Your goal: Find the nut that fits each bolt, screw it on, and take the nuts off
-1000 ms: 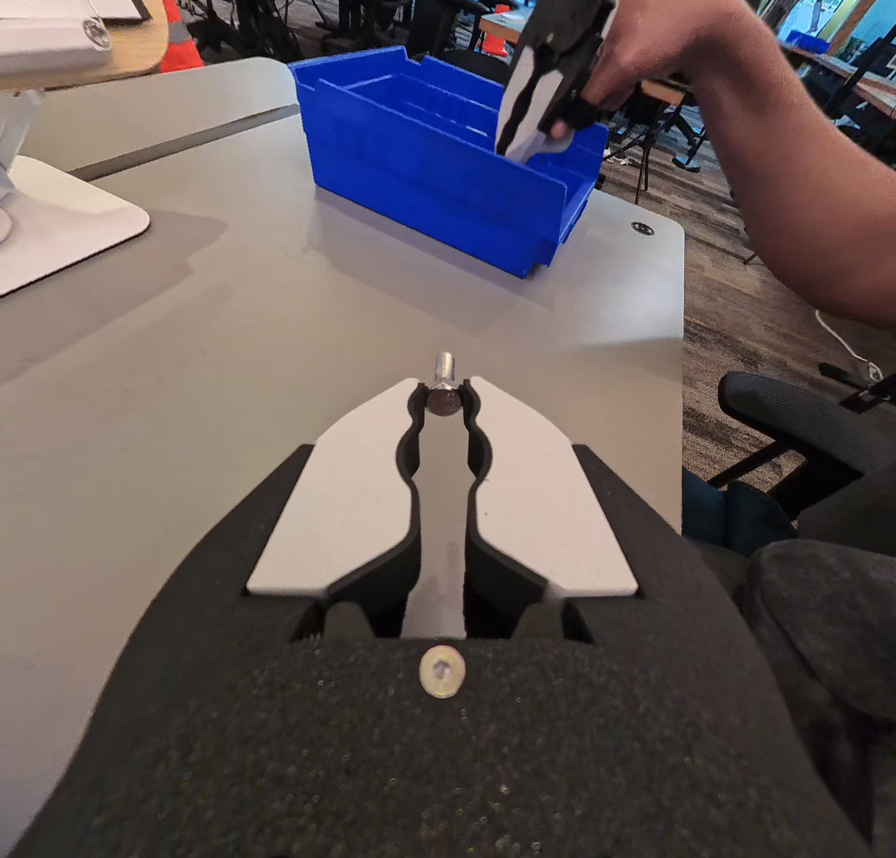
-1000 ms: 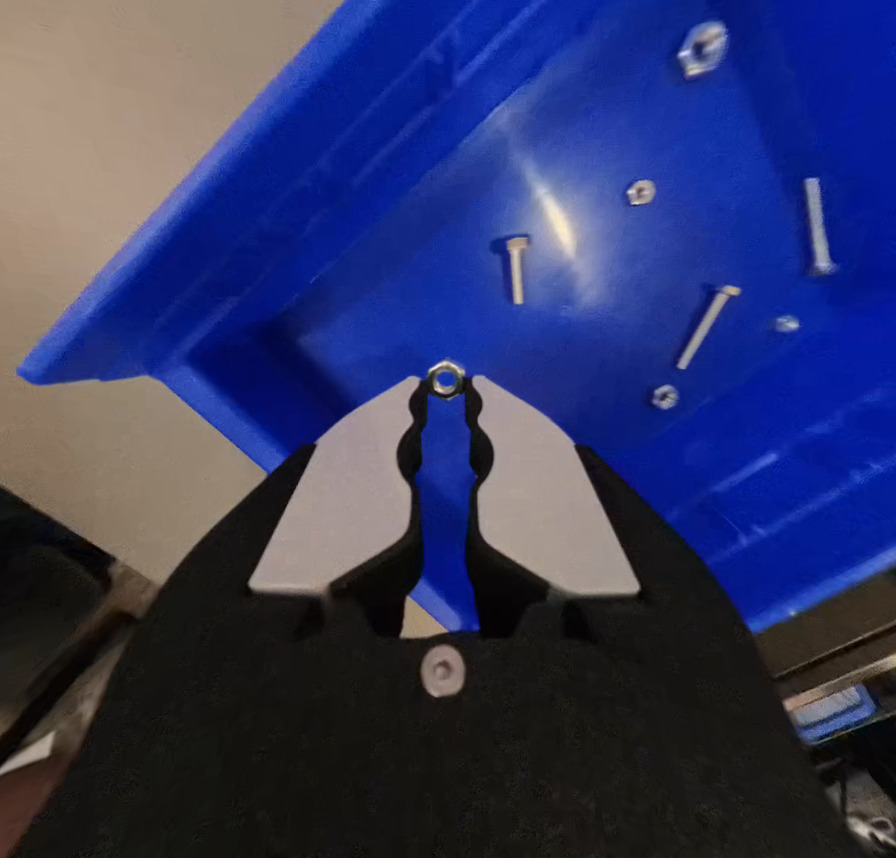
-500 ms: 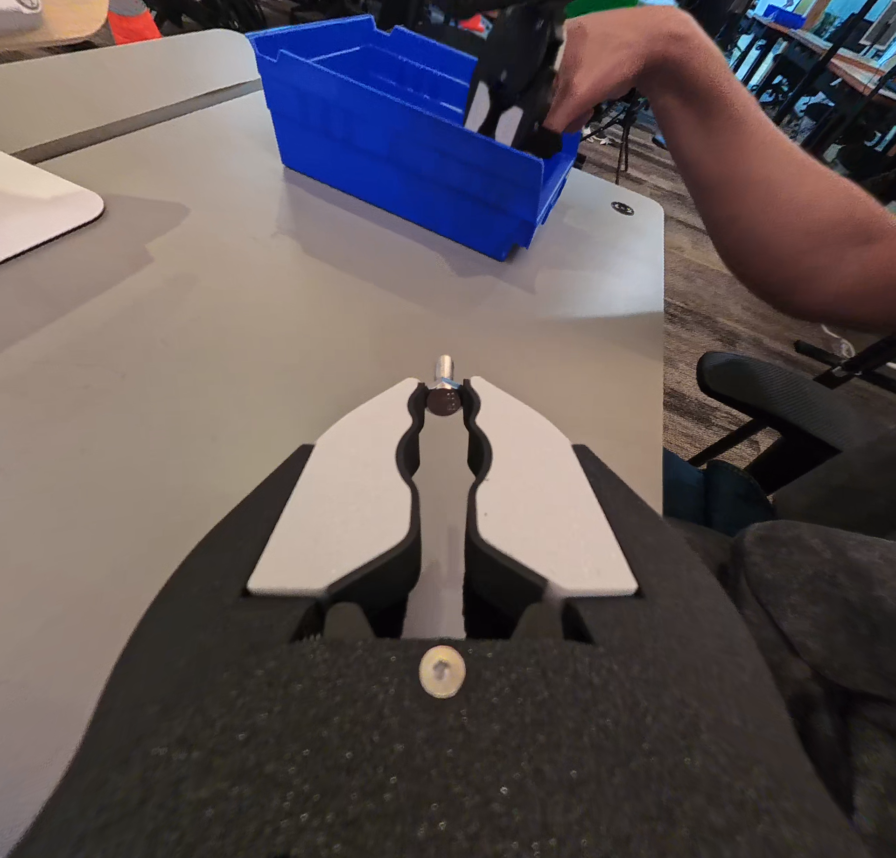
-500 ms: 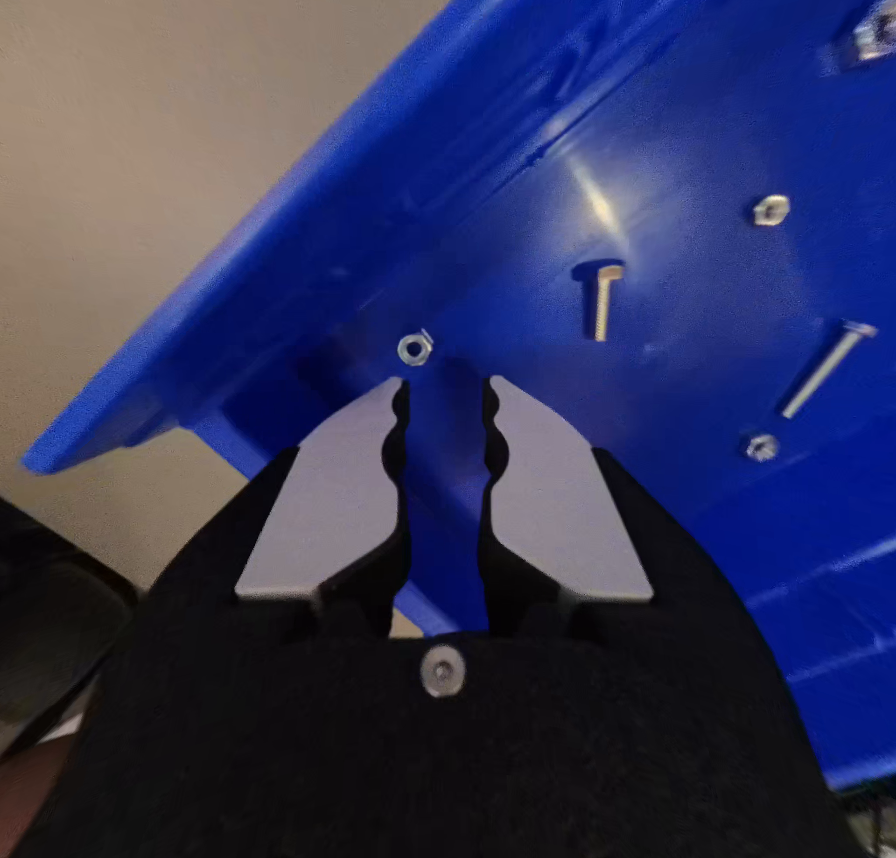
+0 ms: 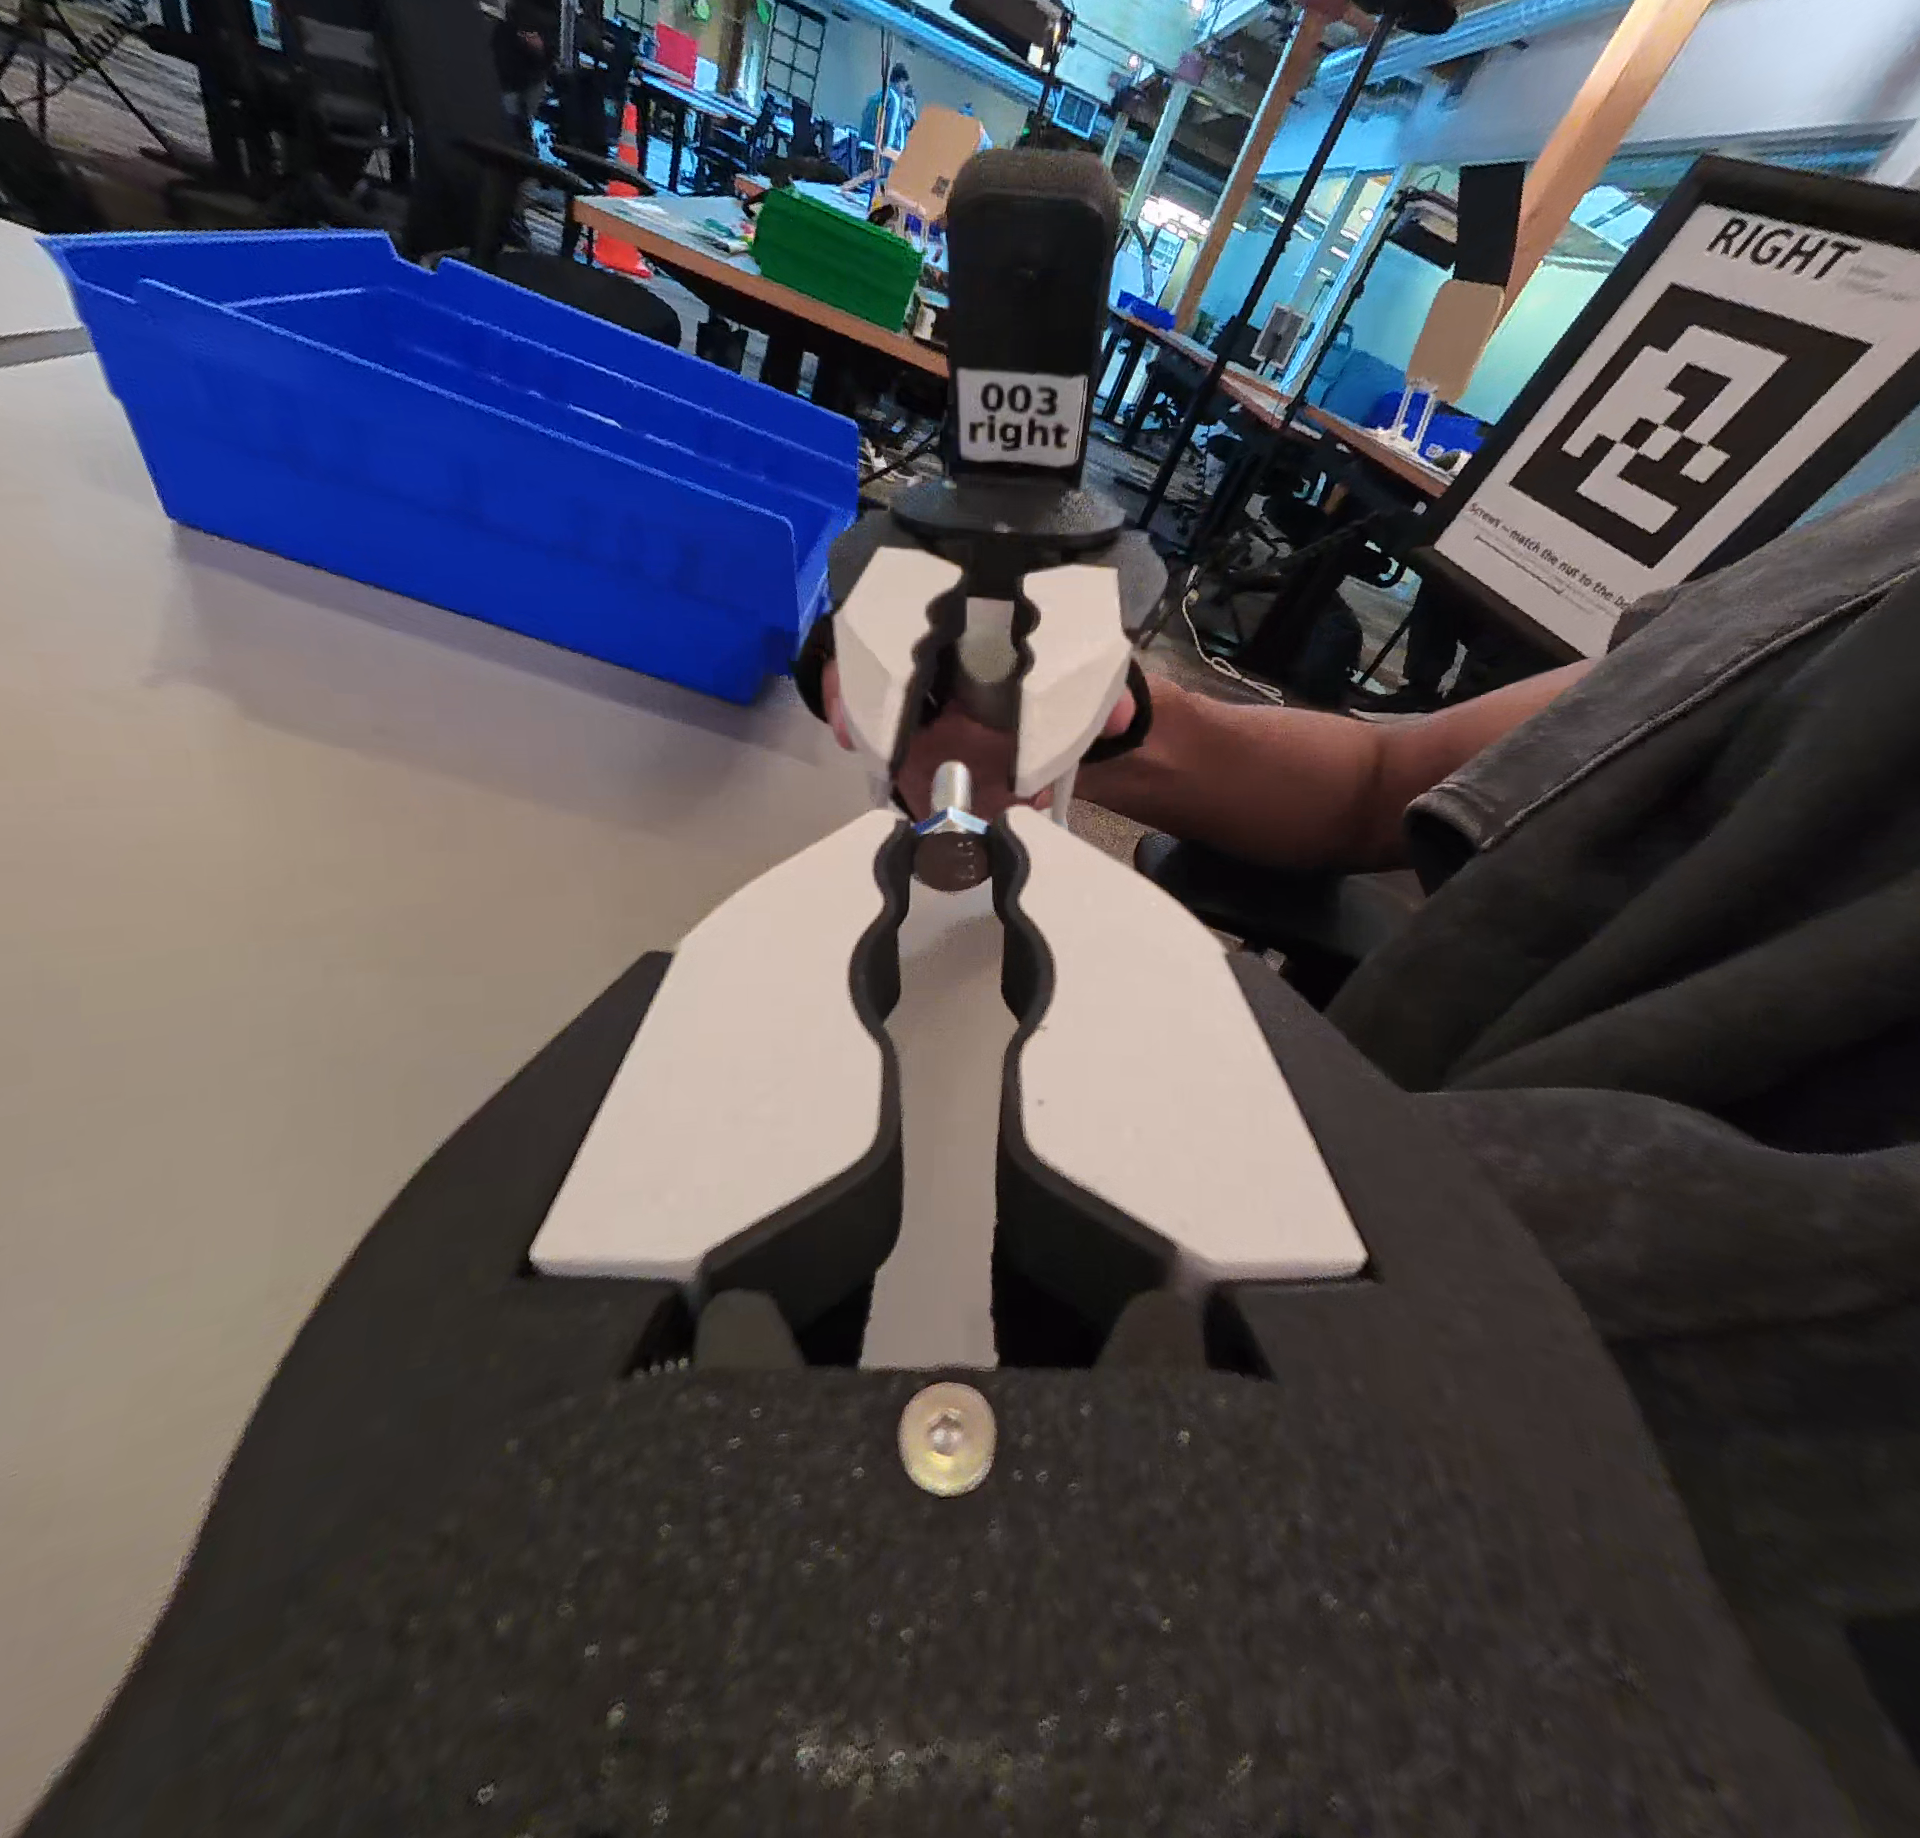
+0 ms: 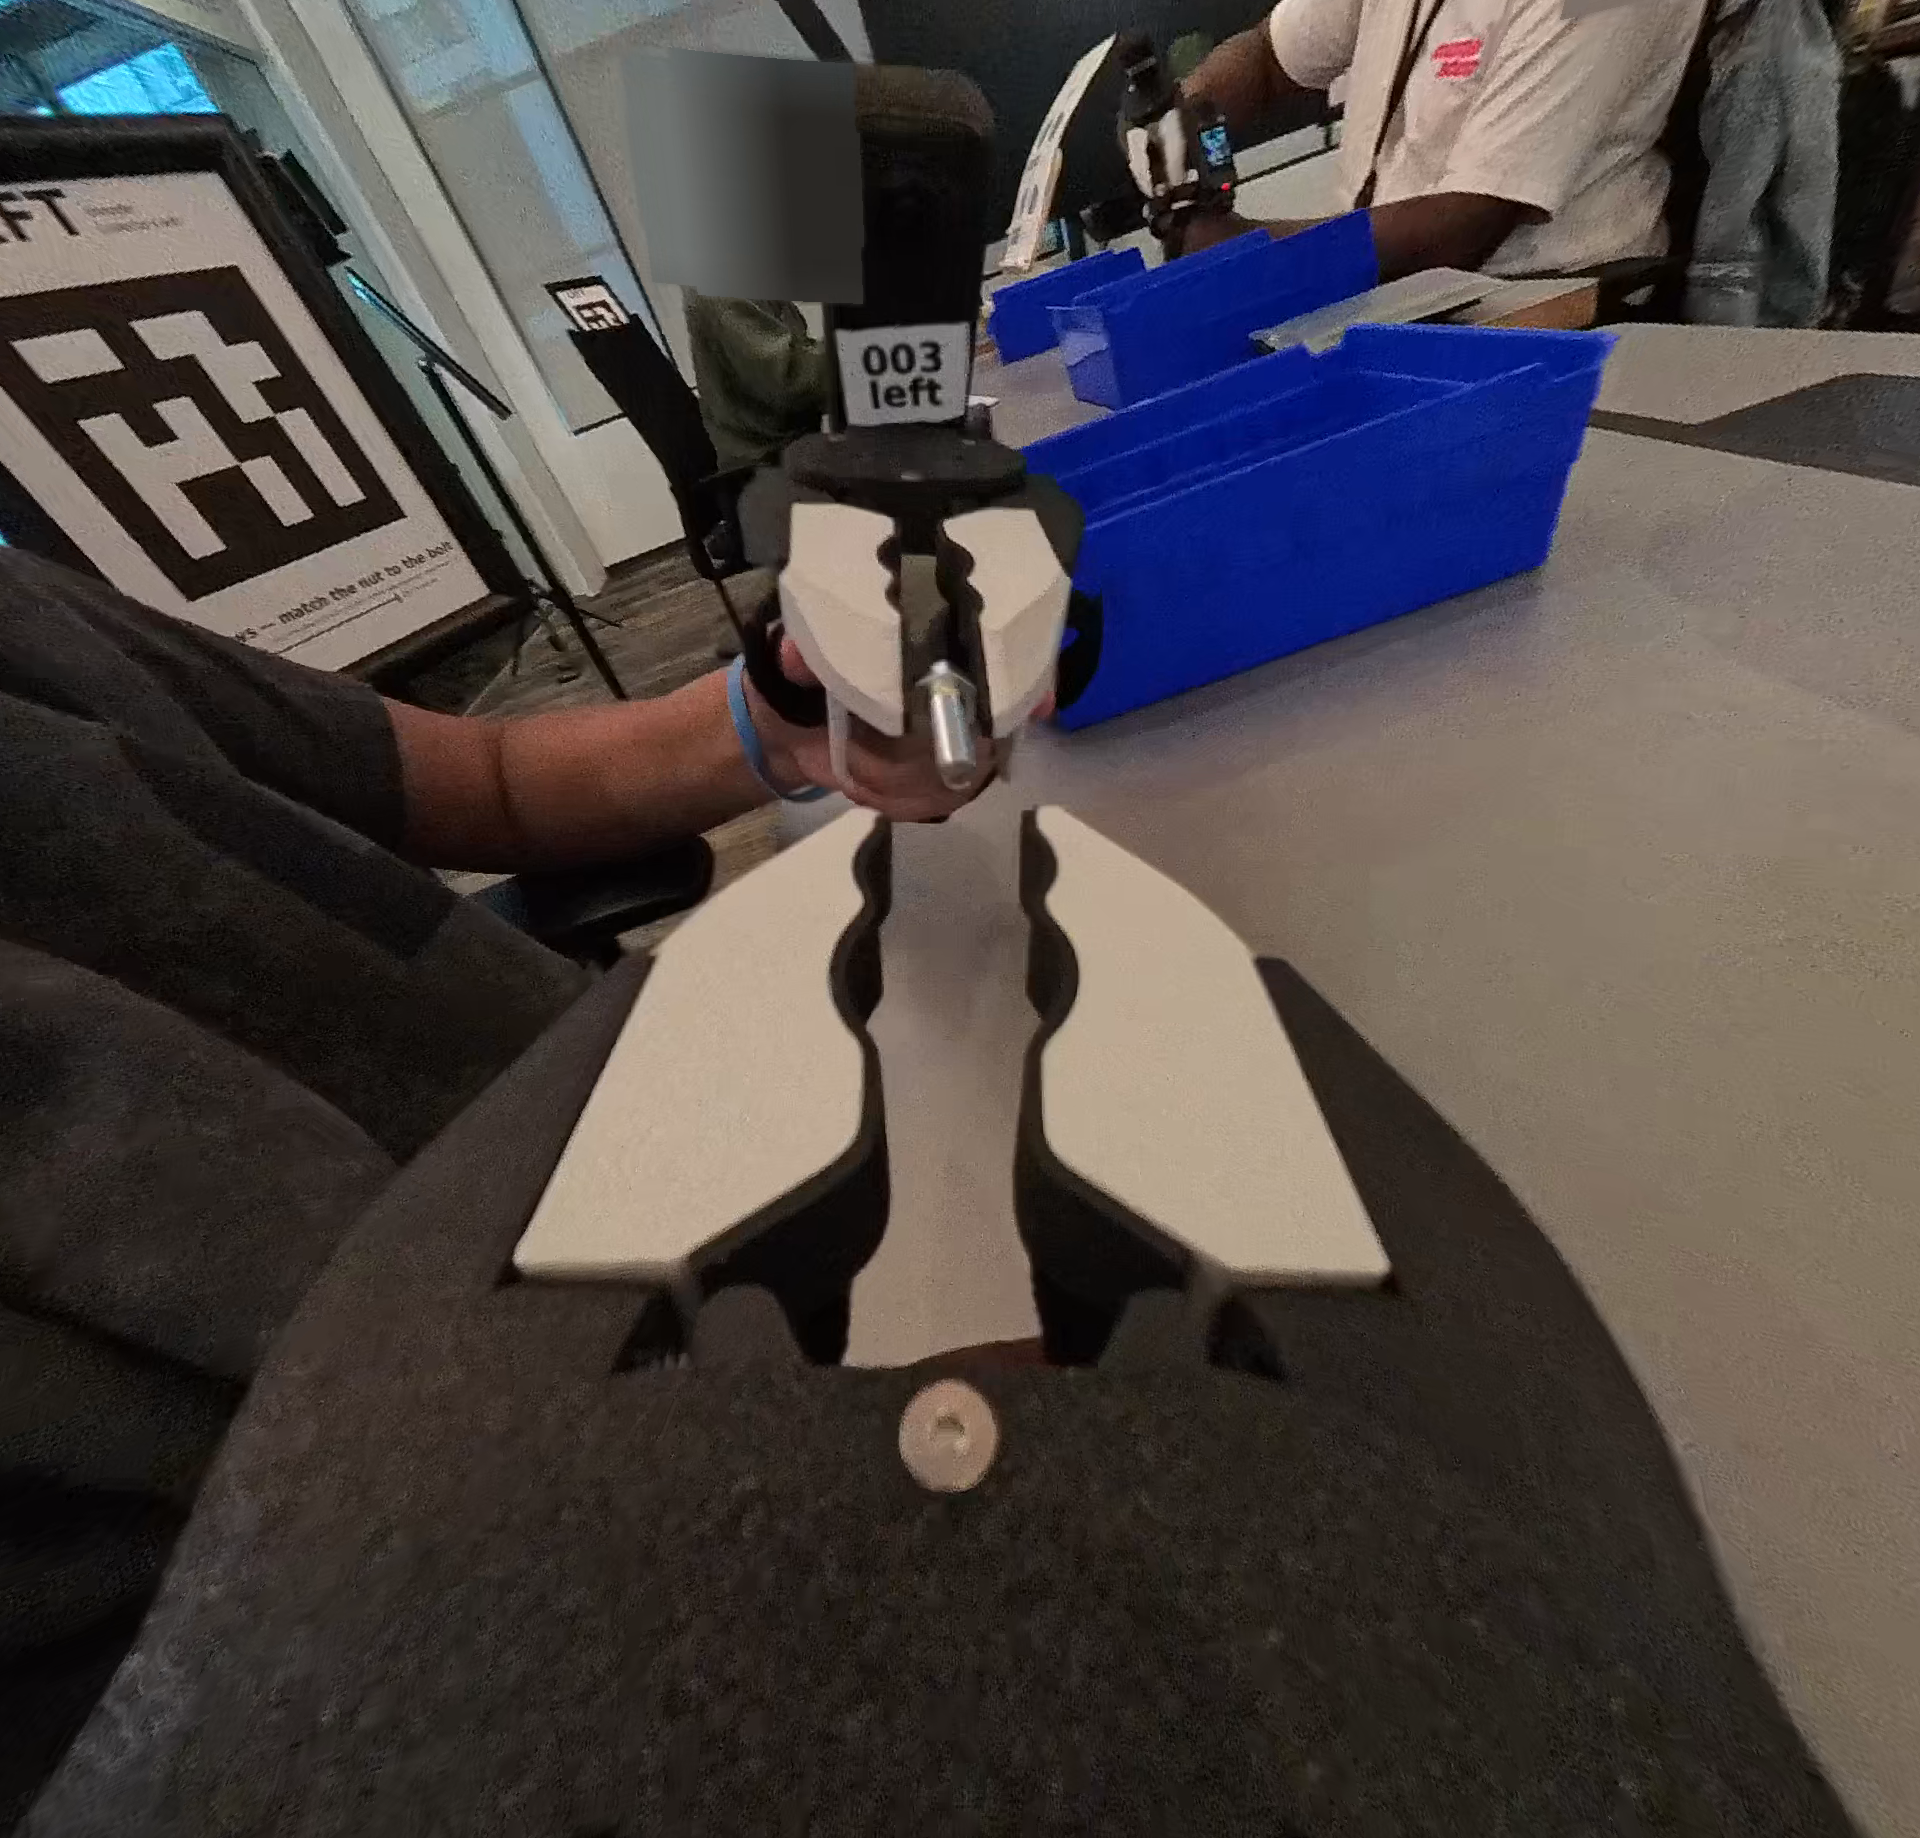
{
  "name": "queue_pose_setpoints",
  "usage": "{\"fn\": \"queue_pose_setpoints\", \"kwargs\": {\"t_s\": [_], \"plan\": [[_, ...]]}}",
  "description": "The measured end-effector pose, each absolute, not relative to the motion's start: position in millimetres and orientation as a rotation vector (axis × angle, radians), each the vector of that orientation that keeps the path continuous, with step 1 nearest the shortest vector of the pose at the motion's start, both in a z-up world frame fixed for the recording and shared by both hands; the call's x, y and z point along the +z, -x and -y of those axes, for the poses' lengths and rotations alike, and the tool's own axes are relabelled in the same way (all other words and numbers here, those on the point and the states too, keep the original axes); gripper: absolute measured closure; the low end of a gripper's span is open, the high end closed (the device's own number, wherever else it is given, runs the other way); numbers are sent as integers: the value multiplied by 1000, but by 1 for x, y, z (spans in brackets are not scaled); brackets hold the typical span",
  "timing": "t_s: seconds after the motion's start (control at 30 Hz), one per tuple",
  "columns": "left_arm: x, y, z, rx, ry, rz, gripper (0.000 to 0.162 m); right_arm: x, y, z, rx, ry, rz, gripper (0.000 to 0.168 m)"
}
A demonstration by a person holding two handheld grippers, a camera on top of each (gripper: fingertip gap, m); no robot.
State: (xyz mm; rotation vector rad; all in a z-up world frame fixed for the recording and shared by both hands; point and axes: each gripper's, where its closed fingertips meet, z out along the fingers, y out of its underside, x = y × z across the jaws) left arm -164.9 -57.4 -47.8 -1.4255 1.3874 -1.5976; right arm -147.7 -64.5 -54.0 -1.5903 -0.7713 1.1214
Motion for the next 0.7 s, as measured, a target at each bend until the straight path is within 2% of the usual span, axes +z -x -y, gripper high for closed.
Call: {"fn": "queue_pose_setpoints", "kwargs": {"t_s": [0.1,0.23,0.33,0.5,0.6,0.63,0.7], "plan": [[-51,164,63,-1588,1420,-1419,148,-53,155,65,1137,1594,784,149],[-58,160,66,-1588,1435,-1448,148,-60,160,66,1133,1626,808,146],[-60,158,69,-1610,1439,-1455,148,-67,163,67,1108,1648,833,160],[-61,156,69,-1581,1440,-1459,146,-62,156,68,1000,1639,864,160],[-57,157,65,-1559,1454,-1426,116,-48,123,56,917,1666,799,160],[-58,158,62,-1545,1473,-1421,110,-40,101,50,856,1679,753,160],[-57,160,59,-1520,1475,-1423,111,-15,41,41,740,1718,633,161]]}}
